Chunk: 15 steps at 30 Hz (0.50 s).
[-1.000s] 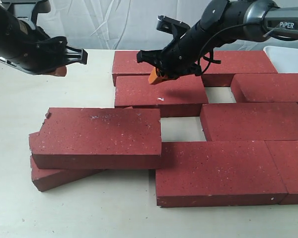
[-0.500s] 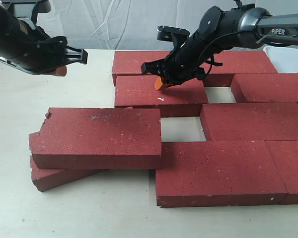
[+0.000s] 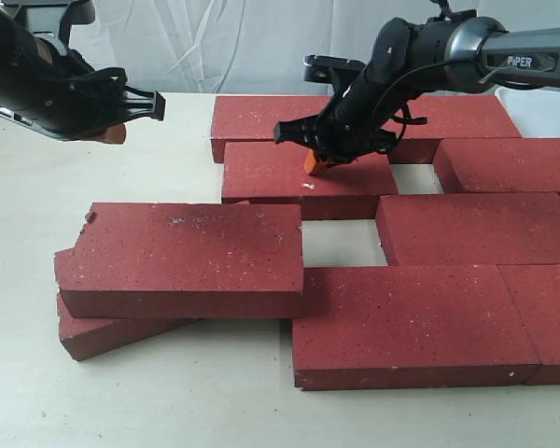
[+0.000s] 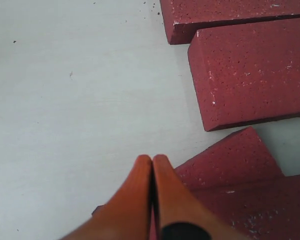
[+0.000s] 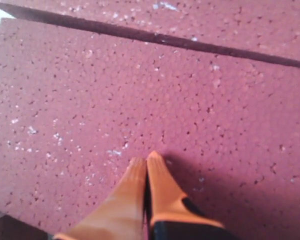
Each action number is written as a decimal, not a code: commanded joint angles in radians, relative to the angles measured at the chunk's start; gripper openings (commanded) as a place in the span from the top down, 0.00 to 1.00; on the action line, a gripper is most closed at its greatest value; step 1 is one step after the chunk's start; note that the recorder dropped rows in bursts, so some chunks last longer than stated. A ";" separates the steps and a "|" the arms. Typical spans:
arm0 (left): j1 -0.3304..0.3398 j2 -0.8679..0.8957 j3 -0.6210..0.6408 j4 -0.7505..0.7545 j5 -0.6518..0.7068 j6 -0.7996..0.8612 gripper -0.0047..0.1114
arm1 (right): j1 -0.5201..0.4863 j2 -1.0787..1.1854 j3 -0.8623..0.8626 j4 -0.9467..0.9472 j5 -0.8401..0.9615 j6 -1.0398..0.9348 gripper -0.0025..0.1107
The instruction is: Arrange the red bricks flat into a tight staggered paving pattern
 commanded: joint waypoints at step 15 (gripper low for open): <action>-0.005 -0.010 0.005 -0.009 -0.011 -0.005 0.96 | -0.018 -0.002 -0.003 -0.165 0.030 0.119 0.99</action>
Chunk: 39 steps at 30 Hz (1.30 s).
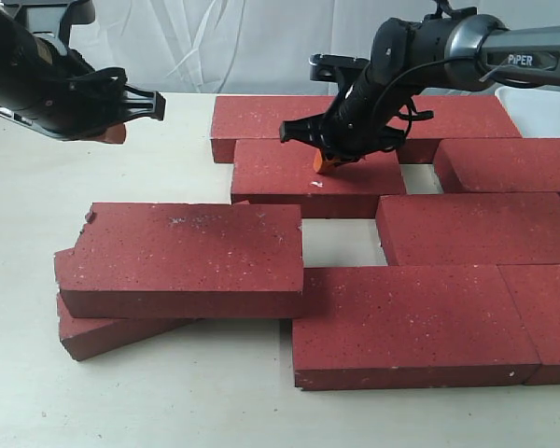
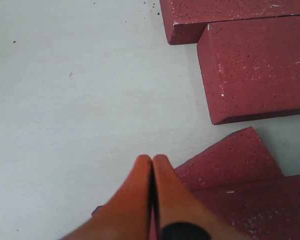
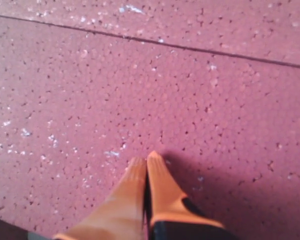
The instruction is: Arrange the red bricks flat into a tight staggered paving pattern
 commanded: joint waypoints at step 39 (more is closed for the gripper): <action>-0.002 -0.021 0.003 0.016 -0.001 -0.005 0.96 | 0.180 -0.003 -0.177 0.228 -0.007 -0.129 0.99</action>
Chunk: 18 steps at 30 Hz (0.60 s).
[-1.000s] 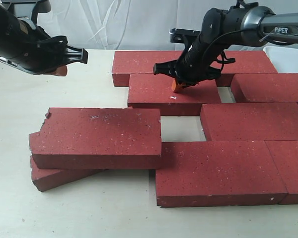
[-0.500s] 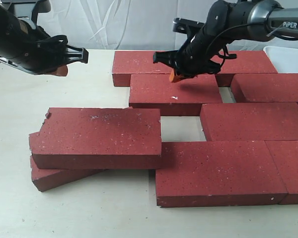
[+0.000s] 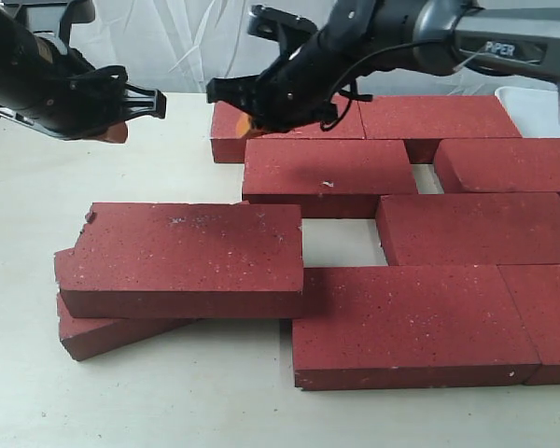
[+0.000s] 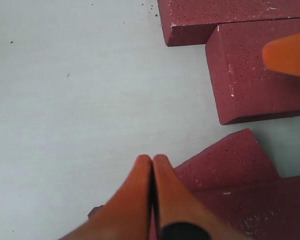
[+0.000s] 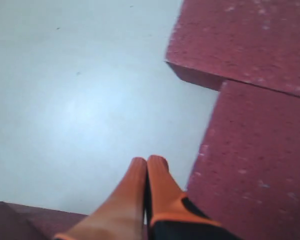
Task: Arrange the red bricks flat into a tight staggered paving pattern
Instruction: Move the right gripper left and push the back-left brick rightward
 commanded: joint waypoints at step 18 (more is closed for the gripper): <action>0.037 -0.199 0.003 0.132 0.000 -0.033 0.96 | 0.102 0.176 -0.178 -0.282 0.051 0.201 0.99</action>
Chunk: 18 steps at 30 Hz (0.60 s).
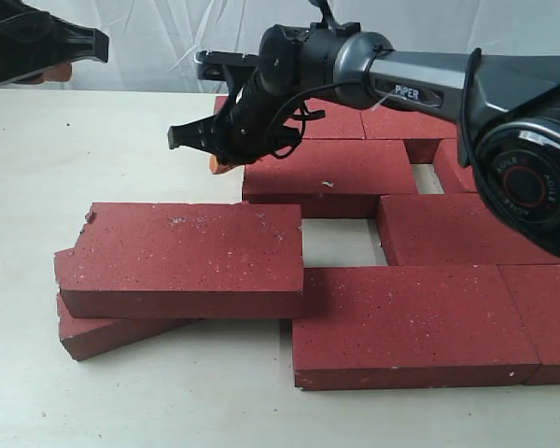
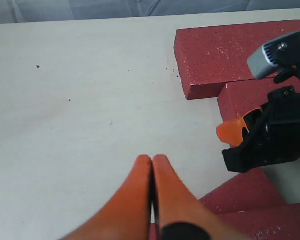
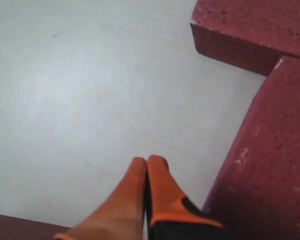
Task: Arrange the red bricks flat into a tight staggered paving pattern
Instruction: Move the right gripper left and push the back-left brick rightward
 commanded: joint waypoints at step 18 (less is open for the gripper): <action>0.000 -0.008 0.003 -0.006 -0.009 -0.007 0.96 | -0.001 0.014 -0.007 -0.258 0.007 0.191 0.99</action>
